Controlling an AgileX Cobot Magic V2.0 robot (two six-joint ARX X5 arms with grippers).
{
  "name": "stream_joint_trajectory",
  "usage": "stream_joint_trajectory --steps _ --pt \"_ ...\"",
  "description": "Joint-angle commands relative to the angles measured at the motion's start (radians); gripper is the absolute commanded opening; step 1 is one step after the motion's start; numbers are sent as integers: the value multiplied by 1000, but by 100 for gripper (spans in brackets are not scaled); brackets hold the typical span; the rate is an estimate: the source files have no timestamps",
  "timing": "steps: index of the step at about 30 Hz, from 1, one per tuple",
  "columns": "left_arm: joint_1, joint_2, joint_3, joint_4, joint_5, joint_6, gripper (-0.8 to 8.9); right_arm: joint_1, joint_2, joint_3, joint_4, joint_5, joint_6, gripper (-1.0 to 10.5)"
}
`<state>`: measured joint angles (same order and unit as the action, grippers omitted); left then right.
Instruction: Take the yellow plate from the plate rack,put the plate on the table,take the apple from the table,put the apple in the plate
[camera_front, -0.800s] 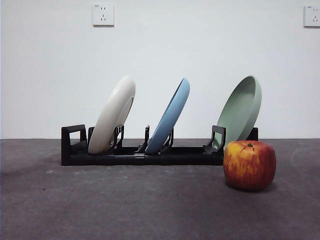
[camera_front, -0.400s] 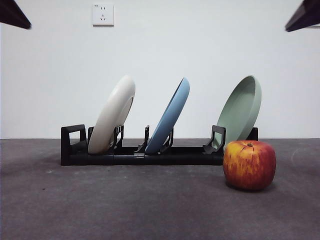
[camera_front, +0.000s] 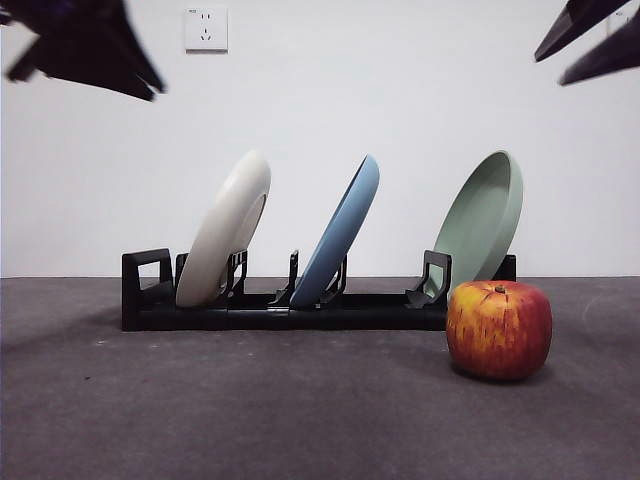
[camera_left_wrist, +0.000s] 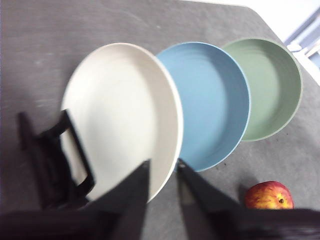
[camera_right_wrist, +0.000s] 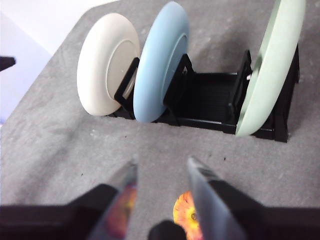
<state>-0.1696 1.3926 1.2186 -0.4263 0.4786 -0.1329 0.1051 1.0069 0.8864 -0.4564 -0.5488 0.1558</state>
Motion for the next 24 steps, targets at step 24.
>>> stream_joint_trajectory --steps 24 --pt "-191 346 255 -39 -209 -1 107 1 8 3 2 0 -15 252"
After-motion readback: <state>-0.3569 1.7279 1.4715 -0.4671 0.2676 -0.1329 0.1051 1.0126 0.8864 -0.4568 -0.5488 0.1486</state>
